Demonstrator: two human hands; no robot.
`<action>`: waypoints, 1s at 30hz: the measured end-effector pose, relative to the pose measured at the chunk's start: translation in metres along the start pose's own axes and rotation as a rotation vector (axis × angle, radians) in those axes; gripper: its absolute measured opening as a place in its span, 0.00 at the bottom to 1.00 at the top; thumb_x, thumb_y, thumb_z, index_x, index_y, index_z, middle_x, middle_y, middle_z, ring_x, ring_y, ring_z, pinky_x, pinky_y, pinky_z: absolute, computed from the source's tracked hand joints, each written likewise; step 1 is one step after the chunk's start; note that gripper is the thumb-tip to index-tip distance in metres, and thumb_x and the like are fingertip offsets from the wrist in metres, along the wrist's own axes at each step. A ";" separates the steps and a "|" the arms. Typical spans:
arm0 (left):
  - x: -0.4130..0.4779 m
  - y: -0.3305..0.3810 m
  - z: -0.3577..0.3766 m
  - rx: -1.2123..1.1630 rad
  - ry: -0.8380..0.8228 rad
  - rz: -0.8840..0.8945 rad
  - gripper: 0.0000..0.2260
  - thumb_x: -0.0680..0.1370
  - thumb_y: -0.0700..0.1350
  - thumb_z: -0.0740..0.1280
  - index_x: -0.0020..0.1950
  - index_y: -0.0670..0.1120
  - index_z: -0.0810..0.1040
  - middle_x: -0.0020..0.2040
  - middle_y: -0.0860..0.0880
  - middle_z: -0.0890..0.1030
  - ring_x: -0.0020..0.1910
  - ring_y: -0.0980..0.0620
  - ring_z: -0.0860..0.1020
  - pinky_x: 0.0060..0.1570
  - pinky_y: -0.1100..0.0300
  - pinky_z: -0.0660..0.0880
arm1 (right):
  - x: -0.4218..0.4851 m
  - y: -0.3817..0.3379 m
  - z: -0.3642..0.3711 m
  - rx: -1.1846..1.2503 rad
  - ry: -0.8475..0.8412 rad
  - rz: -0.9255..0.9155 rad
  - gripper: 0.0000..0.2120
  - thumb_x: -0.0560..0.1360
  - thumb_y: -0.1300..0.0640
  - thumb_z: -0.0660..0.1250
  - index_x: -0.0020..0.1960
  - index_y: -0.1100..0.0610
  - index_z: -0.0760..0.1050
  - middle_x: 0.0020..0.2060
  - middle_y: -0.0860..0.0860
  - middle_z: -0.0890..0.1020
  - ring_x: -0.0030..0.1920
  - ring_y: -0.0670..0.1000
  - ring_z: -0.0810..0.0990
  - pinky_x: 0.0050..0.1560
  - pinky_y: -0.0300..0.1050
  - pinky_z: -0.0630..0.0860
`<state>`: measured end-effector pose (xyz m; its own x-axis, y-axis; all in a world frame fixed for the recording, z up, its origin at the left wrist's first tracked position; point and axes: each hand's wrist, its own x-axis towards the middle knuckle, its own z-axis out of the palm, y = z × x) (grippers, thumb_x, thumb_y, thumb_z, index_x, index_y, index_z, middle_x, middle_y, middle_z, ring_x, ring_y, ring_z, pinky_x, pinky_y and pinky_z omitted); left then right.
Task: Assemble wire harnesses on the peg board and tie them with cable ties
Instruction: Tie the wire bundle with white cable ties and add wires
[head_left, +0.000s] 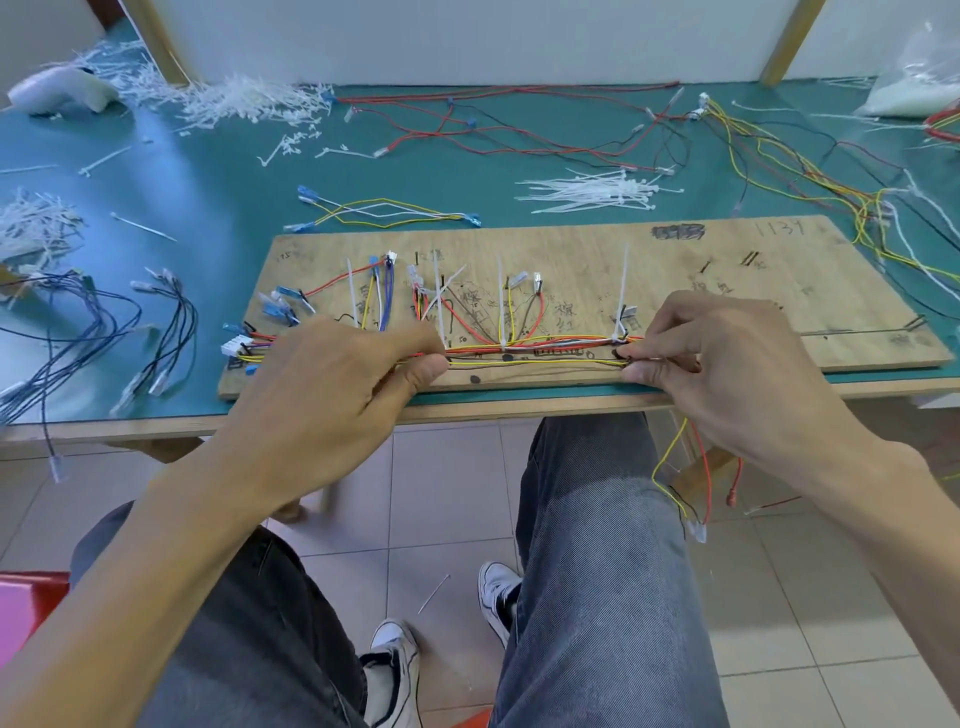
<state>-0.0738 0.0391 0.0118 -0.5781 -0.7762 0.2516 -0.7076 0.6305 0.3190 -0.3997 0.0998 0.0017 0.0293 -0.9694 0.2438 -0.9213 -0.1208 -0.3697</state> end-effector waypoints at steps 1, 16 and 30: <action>0.003 0.001 0.000 -0.011 -0.021 0.005 0.15 0.84 0.61 0.55 0.53 0.57 0.79 0.32 0.54 0.77 0.36 0.49 0.76 0.37 0.51 0.70 | 0.000 0.001 0.000 0.006 0.003 -0.001 0.08 0.75 0.51 0.78 0.54 0.50 0.89 0.42 0.43 0.81 0.45 0.53 0.80 0.47 0.57 0.78; 0.019 0.013 0.028 -0.107 -0.012 -0.101 0.08 0.81 0.52 0.70 0.45 0.51 0.84 0.29 0.59 0.71 0.32 0.58 0.70 0.38 0.54 0.69 | 0.001 0.000 0.002 0.119 0.046 0.000 0.08 0.71 0.55 0.82 0.49 0.51 0.89 0.36 0.43 0.81 0.38 0.44 0.80 0.43 0.44 0.73; 0.042 0.014 0.016 -0.035 -0.195 -0.267 0.13 0.78 0.57 0.73 0.37 0.54 0.77 0.33 0.54 0.77 0.36 0.58 0.72 0.34 0.56 0.66 | 0.007 0.003 -0.004 0.267 0.018 0.056 0.07 0.65 0.55 0.86 0.39 0.51 0.88 0.40 0.42 0.85 0.36 0.49 0.78 0.42 0.47 0.76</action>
<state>-0.1145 0.0154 0.0120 -0.4430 -0.8962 -0.0237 -0.8323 0.4014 0.3822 -0.4038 0.0933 0.0061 -0.0276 -0.9725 0.2314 -0.7861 -0.1219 -0.6060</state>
